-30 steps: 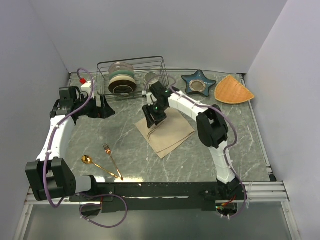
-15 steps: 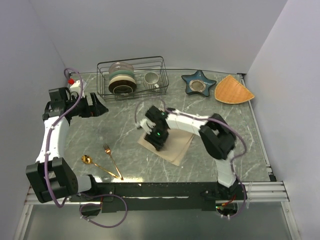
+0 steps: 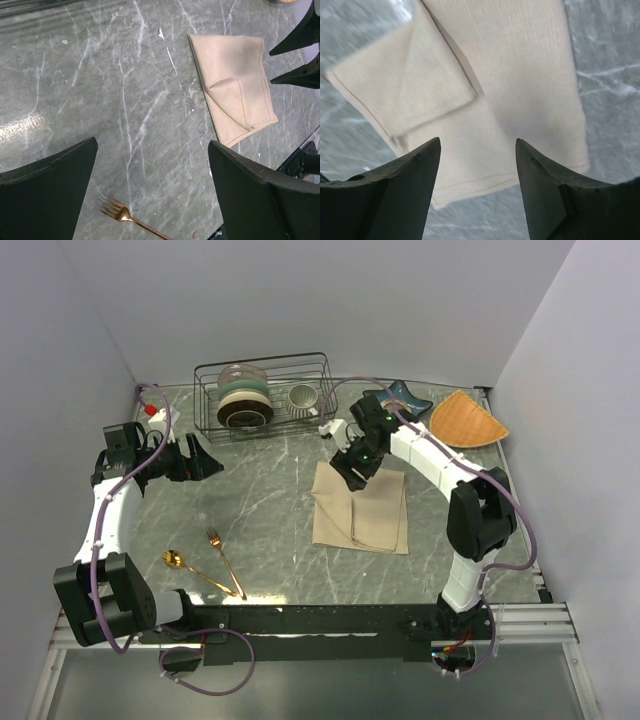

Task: Fold the napkin into a case and place the utensils inside
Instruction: Fold the rectangle-folded napkin at the center of the board.

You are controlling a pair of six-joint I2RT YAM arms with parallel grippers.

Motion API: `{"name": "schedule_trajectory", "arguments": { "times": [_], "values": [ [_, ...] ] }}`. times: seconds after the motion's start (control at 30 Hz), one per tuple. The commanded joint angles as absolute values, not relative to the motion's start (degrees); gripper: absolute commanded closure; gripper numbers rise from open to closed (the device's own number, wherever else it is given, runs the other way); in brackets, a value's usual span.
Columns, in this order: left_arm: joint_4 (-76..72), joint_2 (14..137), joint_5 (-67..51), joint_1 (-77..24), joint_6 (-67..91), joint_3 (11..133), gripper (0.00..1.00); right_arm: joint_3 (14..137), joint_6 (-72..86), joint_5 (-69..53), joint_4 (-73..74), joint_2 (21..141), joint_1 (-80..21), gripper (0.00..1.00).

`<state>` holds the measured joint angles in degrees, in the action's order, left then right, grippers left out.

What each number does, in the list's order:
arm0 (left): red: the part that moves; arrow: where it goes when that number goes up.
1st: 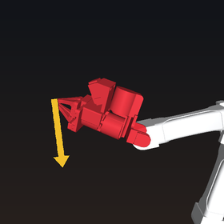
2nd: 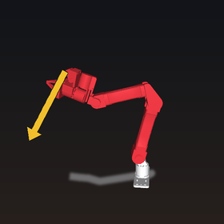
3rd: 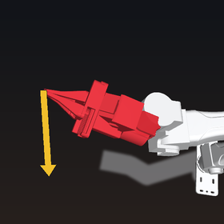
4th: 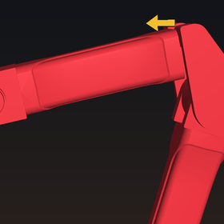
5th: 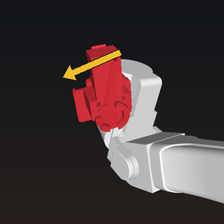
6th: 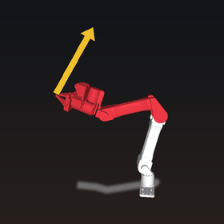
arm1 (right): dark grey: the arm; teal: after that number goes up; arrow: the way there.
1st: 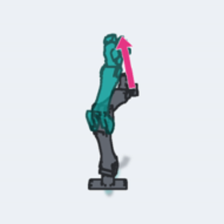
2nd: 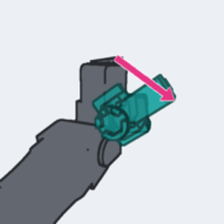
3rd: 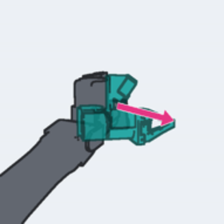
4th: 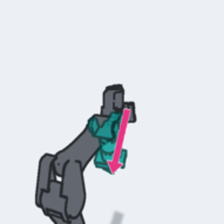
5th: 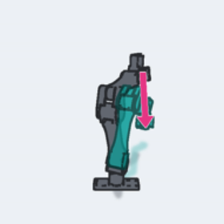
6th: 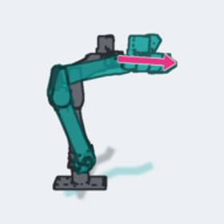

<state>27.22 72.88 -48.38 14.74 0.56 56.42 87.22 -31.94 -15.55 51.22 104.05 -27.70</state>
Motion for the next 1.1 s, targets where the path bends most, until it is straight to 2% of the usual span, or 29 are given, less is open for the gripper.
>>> {"name": "schedule_trajectory", "arguments": {
  "times": [0.0,0.2,0.33,0.53,0.73,0.87,0.93,1.03,1.07],
  "values": [
    [26.01,71.72,-50.71,14.59,-2.20,57.74,0.01,89.90,-21.21,-24.41,52.82,108.62,-27.86,0.30],
    [26.63,71.19,-49.48,14.59,-2.90,58.01,0.01,93.51,-15.03,-28.39,52.56,116.10,-27.68,0.27],
    [26.45,70.84,-49.92,14.59,-2.90,57.13,0.01,94.92,-14.42,-31.53,54.13,118.82,-27.69,0.30],
    [25.76,71.28,-51.15,14.50,-2.29,57.22,0.01,95.45,-14.76,-40.95,56.34,115.51,-32.68,0.37],
    [25.40,71.89,-52.29,14.50,-2.19,57.92,0.01,95.71,-16.96,-46.32,59.75,112.85,-36.65,0.35],
    [25.84,72.16,-52.39,13.89,-3.51,58.01,0.01,93.27,-15.30,-43.16,59.16,110.40,-32.44,0.36],
    [25.75,72.33,-51.68,13.01,-4.13,57.66,0.01,89.41,-13.28,-36.96,56.10,107.85,-27.88,0.38],
    [24.70,72.68,-51.68,11.69,-3.78,56.61,0.04,84.66,-12.13,-28.18,52.32,105.30,-23.21,0.45],
    [24.00,72.86,-51.85,11.52,-3.43,56.34,0.05,83.94,-11.87,-26.91,51.77,105.12,-22.51,0.50]
  ]
}}
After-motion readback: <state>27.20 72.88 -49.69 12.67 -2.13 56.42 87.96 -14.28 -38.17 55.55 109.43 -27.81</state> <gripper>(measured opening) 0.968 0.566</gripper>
